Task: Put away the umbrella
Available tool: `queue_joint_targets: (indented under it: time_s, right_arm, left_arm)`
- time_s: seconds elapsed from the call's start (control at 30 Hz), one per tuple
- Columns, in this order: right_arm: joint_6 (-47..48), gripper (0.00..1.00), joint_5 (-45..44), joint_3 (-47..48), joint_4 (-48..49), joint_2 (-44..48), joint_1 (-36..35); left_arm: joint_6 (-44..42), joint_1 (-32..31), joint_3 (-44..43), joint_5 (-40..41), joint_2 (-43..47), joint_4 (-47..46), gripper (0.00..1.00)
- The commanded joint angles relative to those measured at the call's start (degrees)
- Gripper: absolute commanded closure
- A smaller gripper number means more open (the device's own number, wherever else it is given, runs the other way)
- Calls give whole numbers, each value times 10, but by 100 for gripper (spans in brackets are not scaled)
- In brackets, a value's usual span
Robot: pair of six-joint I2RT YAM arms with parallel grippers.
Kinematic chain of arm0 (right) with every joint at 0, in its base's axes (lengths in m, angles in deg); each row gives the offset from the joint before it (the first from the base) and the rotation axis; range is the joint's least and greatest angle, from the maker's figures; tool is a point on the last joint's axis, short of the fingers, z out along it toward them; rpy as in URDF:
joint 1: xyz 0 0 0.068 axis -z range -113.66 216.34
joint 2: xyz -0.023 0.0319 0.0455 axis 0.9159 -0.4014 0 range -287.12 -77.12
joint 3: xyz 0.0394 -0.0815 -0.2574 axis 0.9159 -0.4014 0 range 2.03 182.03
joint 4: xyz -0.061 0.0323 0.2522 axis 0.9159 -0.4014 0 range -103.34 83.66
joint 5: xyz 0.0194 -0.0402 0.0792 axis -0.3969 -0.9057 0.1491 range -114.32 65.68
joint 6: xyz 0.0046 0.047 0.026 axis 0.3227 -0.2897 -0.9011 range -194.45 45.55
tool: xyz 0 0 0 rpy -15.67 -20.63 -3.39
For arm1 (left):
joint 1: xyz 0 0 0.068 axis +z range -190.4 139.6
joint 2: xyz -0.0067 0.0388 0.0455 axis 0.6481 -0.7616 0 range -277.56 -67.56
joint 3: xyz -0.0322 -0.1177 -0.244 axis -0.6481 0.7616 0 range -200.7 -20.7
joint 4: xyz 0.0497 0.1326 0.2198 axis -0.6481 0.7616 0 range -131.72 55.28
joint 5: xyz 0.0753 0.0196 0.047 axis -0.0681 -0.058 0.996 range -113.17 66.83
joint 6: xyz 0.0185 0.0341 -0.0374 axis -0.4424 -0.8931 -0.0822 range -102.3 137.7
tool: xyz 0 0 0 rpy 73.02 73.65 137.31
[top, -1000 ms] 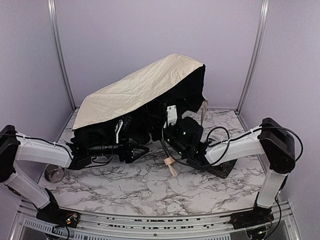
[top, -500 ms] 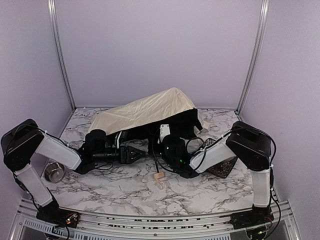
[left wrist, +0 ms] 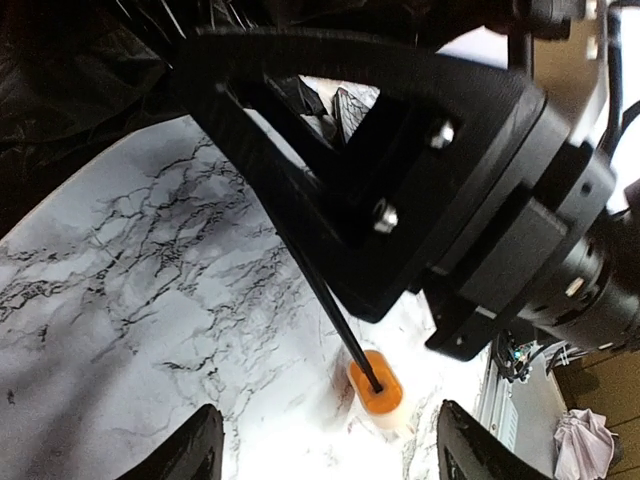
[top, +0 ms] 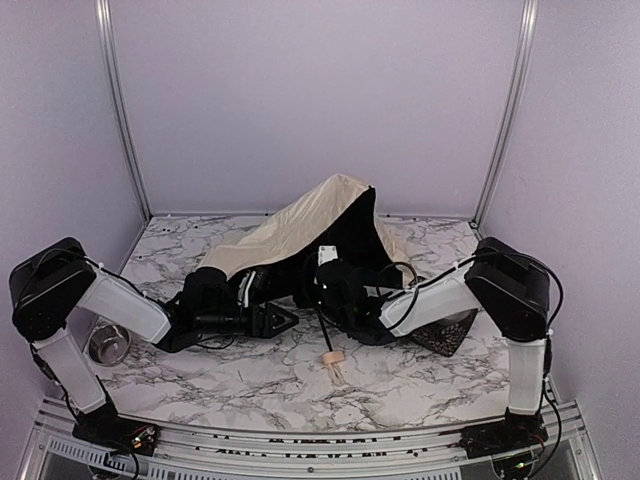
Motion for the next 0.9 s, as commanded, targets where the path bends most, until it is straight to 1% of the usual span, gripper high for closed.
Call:
queue_joint_targets:
  time_s: [0.0, 0.07, 0.2, 0.27, 0.37, 0.47, 0.53, 0.57, 0.6, 0.63, 0.7, 0.73, 0.83, 0.87]
  right_arm:
    - [6, 44, -6, 60, -199, 56, 8]
    - [10, 43, -6, 60, -251, 68, 12]
    - [5, 42, 7, 66, -340, 81, 33]
    - [4, 38, 14, 92, -395, 78, 51]
    - [42, 31, 13, 143, -465, 68, 60]
    - [93, 30, 23, 200, -541, 56, 65]
    - [118, 30, 43, 215, -574, 56, 69]
    - [129, 26, 61, 218, -585, 58, 71]
    - [141, 10, 83, 219, -595, 62, 74]
    - [151, 2, 104, 220, -606, 67, 76]
    - [178, 0, 143, 212, -610, 84, 77]
    - [194, 0, 180, 200, -599, 98, 77]
    - [237, 6, 262, 149, -543, 146, 77]
    - [243, 8, 266, 131, -522, 160, 78]
  left_arm:
    - [-2, -9, -3, 42, 10, 14, 28]
    - [-18, -7, 4, 65, 23, 31, 28]
    - [-33, -4, -3, 78, 21, 58, 29]
    - [-31, -4, -4, 80, 18, 58, 30]
    - [-34, -4, -6, 84, 15, 58, 30]
    - [-42, -4, -9, 91, 14, 63, 30]
    - [-48, -4, -10, 104, 14, 68, 30]
    - [-51, -4, -10, 110, 14, 70, 30]
    - [-53, -3, -11, 113, 14, 72, 30]
    - [-54, -2, -12, 116, 13, 75, 30]
    - [-57, 0, -15, 123, 13, 78, 30]
    - [-60, 1, -18, 127, 12, 80, 30]
    - [-70, 4, -28, 144, 10, 85, 30]
    - [-75, 5, -32, 149, 10, 87, 30]
